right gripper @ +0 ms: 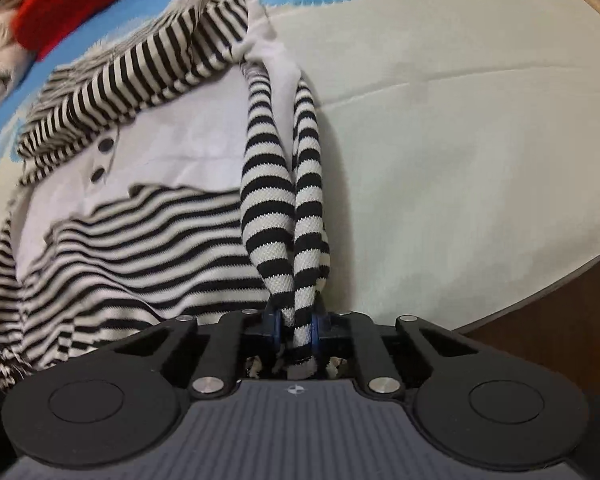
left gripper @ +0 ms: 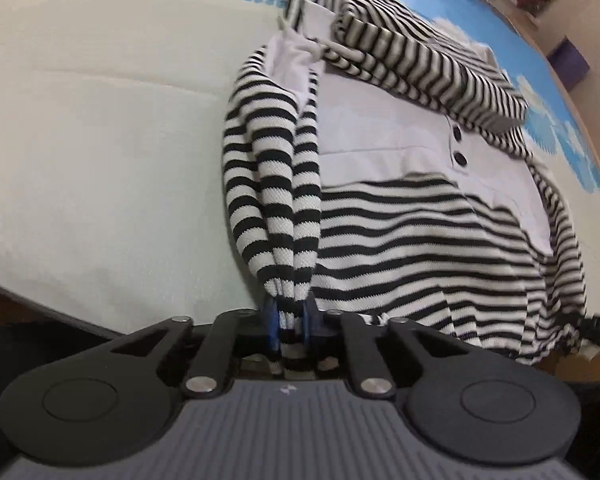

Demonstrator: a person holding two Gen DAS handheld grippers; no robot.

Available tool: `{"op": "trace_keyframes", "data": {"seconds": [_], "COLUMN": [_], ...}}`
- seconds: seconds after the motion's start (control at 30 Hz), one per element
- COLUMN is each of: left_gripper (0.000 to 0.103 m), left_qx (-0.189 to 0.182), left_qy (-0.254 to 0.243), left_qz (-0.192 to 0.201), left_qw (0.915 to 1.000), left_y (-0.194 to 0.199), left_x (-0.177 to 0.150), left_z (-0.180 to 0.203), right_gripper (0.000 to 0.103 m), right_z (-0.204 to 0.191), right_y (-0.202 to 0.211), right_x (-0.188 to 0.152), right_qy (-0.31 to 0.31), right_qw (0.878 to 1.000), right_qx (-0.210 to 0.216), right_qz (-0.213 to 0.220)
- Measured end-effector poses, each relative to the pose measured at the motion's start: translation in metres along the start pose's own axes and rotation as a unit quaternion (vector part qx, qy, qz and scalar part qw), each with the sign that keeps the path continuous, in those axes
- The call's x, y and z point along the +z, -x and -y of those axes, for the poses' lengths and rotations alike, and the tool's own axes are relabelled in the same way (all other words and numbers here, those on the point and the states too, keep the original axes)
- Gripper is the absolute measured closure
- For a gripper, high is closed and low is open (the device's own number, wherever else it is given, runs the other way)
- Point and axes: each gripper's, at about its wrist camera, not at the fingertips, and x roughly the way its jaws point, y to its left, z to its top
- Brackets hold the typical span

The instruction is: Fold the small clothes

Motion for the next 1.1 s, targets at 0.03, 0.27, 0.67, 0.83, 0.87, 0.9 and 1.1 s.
{"op": "trace_keyframes", "data": {"seconds": [0.03,0.27,0.67,0.83,0.87,0.9,1.1], "left_gripper": [0.079,0.068,0.093,0.095,0.095,0.095,0.095], "left_qx": [0.005,0.014,0.031,0.018,0.01,0.0,-0.035], "left_qy": [0.007,-0.001,-0.04,-0.051,-0.056,-0.059,-0.082], "left_qz": [-0.001,-0.024,0.007,0.058,0.072,0.085,0.14], "left_qw": [1.0,0.9996,0.9987,0.9969,0.9958,0.9946,0.9862], "left_y": [0.0,-0.012,-0.003,0.035,0.048,0.06,0.133], "left_x": [0.0,-0.001,-0.004,0.006,0.011,0.015,0.023], "left_z": [-0.002,0.001,0.007,0.009,0.01,0.011,0.025], "right_gripper": [0.08,0.067,0.091,0.092,0.092,0.092,0.093], "right_z": [-0.001,-0.009,-0.014,-0.016,-0.014,-0.01,-0.012], "right_y": [-0.002,-0.01,0.005,0.044,0.055,0.066,0.135], "right_x": [0.0,-0.005,-0.007,0.002,0.007,0.012,0.02], "right_qy": [0.002,0.038,0.046,0.042,0.033,0.019,0.023], "right_qw": [1.0,0.998,0.999,0.995,0.993,0.992,0.978], "right_qx": [-0.007,-0.035,-0.013,0.037,0.048,0.06,0.112], "right_qz": [-0.004,-0.022,0.022,0.086,0.098,0.109,0.172]}}
